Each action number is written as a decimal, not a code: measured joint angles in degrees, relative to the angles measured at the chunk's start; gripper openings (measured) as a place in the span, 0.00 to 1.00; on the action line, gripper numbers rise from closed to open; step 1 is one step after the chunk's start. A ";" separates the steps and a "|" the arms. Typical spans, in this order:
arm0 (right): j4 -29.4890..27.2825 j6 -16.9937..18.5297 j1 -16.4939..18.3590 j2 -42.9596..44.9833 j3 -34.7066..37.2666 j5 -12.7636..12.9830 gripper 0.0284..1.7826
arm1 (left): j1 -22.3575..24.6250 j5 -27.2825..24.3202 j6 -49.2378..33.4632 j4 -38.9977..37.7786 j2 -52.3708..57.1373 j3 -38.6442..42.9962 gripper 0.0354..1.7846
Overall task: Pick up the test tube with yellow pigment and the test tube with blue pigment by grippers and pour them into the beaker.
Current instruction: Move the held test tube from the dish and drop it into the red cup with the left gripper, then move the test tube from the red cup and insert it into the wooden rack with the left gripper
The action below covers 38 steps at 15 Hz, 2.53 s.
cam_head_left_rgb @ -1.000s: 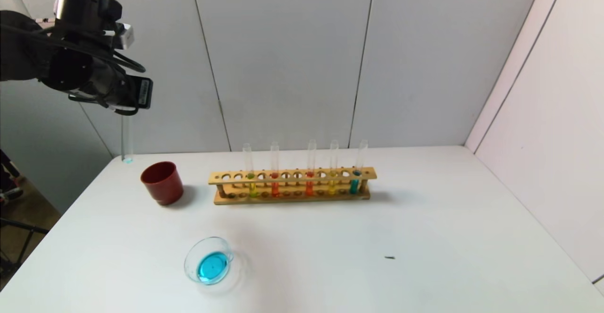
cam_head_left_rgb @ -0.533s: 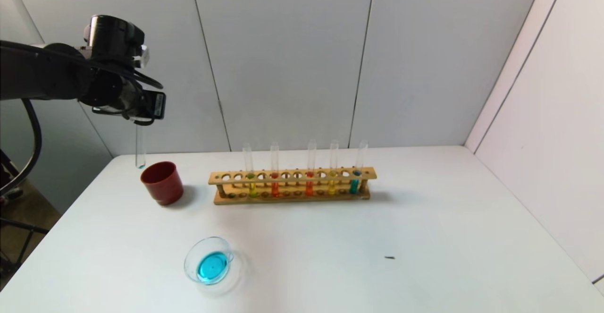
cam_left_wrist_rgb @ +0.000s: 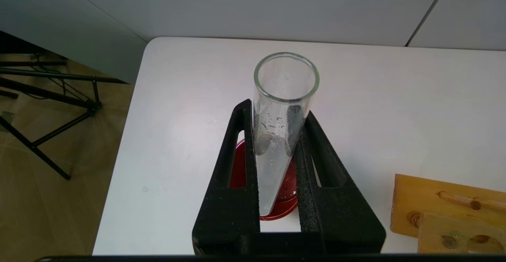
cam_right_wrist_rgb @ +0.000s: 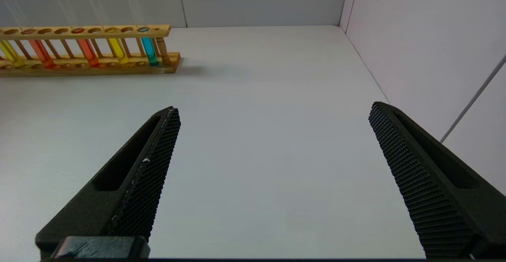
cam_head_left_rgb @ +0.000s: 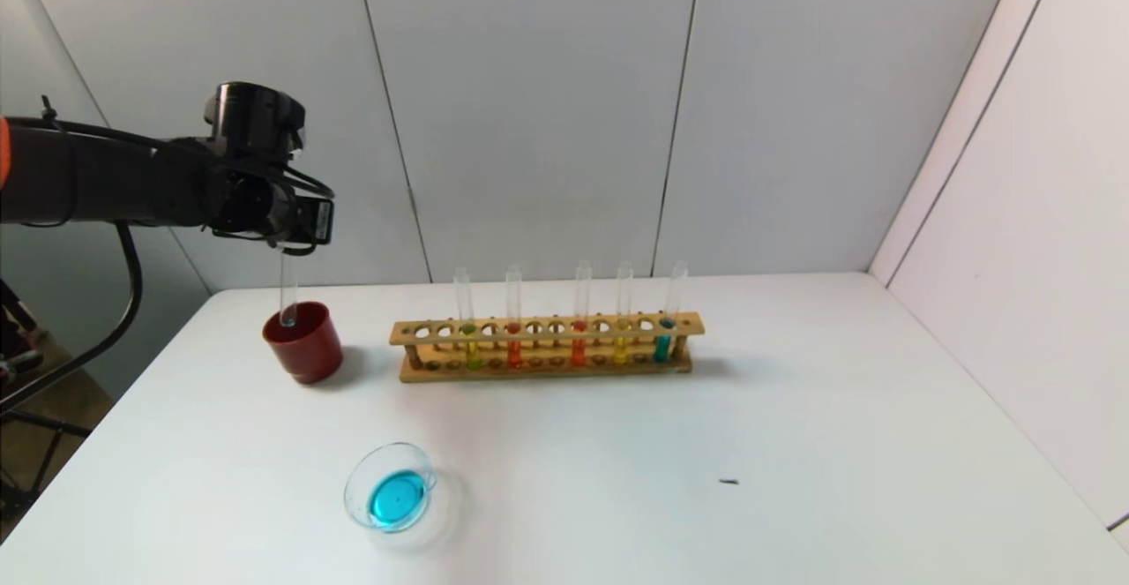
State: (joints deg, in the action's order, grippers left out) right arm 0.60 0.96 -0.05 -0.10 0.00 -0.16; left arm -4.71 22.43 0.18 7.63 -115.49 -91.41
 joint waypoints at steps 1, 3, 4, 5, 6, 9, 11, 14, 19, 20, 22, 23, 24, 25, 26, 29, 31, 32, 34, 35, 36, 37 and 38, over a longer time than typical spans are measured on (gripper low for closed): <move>-0.02 0.00 0.00 0.00 0.00 0.00 0.98 | 0.00 0.11 0.00 -0.02 -0.51 0.21 0.16; 0.00 0.00 -0.02 0.00 0.00 0.00 0.98 | 0.11 -0.30 -0.07 -1.11 -1.34 0.45 0.16; 0.00 0.00 -0.02 0.00 0.00 0.00 0.98 | 0.22 -0.35 -0.07 -2.78 -1.87 0.52 0.16; 0.00 0.00 -0.05 0.00 0.00 -0.02 0.98 | 0.30 -0.46 -0.02 -5.02 -2.39 0.84 0.16; -0.02 0.00 -0.05 0.00 0.00 0.00 0.98 | 0.35 -0.46 0.17 -7.06 -2.94 1.66 0.16; 0.00 -0.02 -0.05 0.00 0.00 0.00 0.98 | 0.49 -0.52 0.11 -10.15 -4.35 2.93 0.16; 0.00 0.00 0.00 0.00 0.00 0.00 0.98 | 0.77 -0.72 -0.05 -10.85 -4.85 3.32 0.16; 0.00 0.00 -0.05 0.00 0.00 0.00 0.98 | 1.18 -0.83 0.09 -13.80 -5.14 5.66 0.16; -0.02 0.00 0.00 0.00 0.00 0.00 0.98 | 1.49 -0.96 0.22 -18.82 -4.22 12.78 0.16; -0.02 0.00 -0.02 0.00 0.00 0.00 0.98 | 1.51 -1.02 0.20 -19.24 -3.83 14.07 0.16; 0.00 0.00 -0.05 0.00 0.00 0.00 0.98 | 1.55 -1.07 0.34 -21.25 -3.08 16.93 0.16; 0.00 0.00 -0.02 0.00 0.00 0.00 0.98 | 1.66 -1.07 0.39 -22.56 -2.83 17.83 0.18; 0.00 -0.02 -0.02 0.00 0.00 0.00 0.98 | 1.77 -1.05 0.48 -23.22 -2.51 18.53 0.20; 0.00 0.00 0.00 0.00 0.00 -0.02 0.98 | 1.79 -1.02 0.55 -23.53 -2.15 19.11 0.24; -0.02 -0.02 0.00 0.00 0.00 0.00 0.98 | 1.77 -1.05 0.67 -23.53 -1.76 19.38 0.30; 0.00 0.00 -0.02 0.00 0.00 0.00 0.98 | 1.68 -1.05 1.02 -23.48 -0.57 19.97 0.56; 0.00 0.00 -0.02 0.00 0.00 0.00 0.98 | 1.60 -1.02 1.05 -23.53 0.45 20.68 0.76; 0.00 0.00 -0.02 0.00 0.00 0.00 0.98 | 1.54 -1.02 1.02 -23.50 1.05 21.13 0.83; 0.00 0.00 -0.02 0.00 0.00 0.00 0.98 | 0.94 -1.01 1.27 -23.45 2.95 22.36 0.93; 0.00 0.00 -0.02 0.00 0.00 0.00 0.98 | 0.39 -1.02 1.50 -23.44 4.00 23.08 0.96; -0.02 0.00 -0.02 0.00 0.00 0.00 0.98 | -0.52 -1.05 1.60 -23.44 5.41 24.13 0.98; 0.00 0.00 -0.02 0.00 0.00 0.00 0.98 | -1.93 -0.99 1.39 -23.45 7.08 25.54 0.98; 0.00 0.00 -0.02 0.00 0.00 0.00 0.98 | -3.67 -0.91 1.16 -23.50 8.69 27.10 0.98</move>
State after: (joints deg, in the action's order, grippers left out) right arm 0.60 0.96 -0.07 -0.10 0.00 -0.16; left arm -8.37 21.52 1.34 -15.87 -106.80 -64.31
